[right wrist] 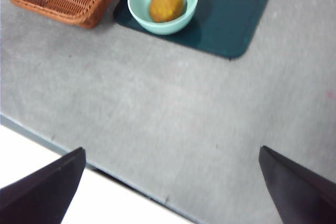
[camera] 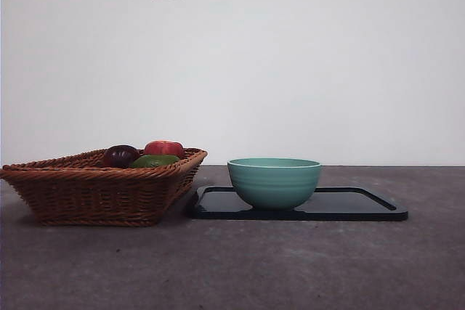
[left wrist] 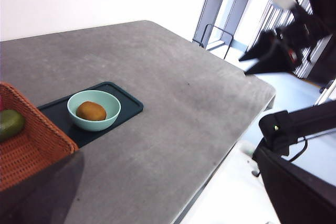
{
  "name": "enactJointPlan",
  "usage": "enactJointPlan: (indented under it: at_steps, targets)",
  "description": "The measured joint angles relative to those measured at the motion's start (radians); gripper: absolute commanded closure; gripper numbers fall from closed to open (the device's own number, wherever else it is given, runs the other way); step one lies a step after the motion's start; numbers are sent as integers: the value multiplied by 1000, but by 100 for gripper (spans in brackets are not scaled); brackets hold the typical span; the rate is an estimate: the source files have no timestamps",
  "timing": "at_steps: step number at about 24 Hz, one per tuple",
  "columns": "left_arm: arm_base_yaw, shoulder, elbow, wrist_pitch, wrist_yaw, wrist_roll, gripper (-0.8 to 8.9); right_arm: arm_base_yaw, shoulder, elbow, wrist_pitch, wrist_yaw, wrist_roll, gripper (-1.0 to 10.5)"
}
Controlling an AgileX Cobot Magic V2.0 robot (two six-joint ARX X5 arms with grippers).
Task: Pick up the wifruite, put it on the bowl, pick up the plate, put it on desk
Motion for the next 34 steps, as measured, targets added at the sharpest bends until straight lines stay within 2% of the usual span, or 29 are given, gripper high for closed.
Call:
enactJointPlan:
  at_steps: [3, 7, 12, 19, 24, 34]
  targets:
    - [0, 0, 0, 53, 0, -32, 284, 0, -100, -78, -1, -37, 11, 393]
    - [0, 14, 0, 77, 0, -80, 286, 0, -156, -84, 3, -93, 15, 393]
    - [0, 177, 0, 102, 0, -136, 286, 0, -156, -84, 4, -167, 16, 393]
    - [0, 374, 0, 227, 47, -241, 286, 0, -157, -84, 4, -172, 16, 393]
    - [0, 531, 31, 261, 96, -262, 286, 0, -157, -84, 4, -171, 16, 393]
    - [49, 873, 224, 259, 99, -279, 287, 0, -157, -84, 5, -167, 6, 393]
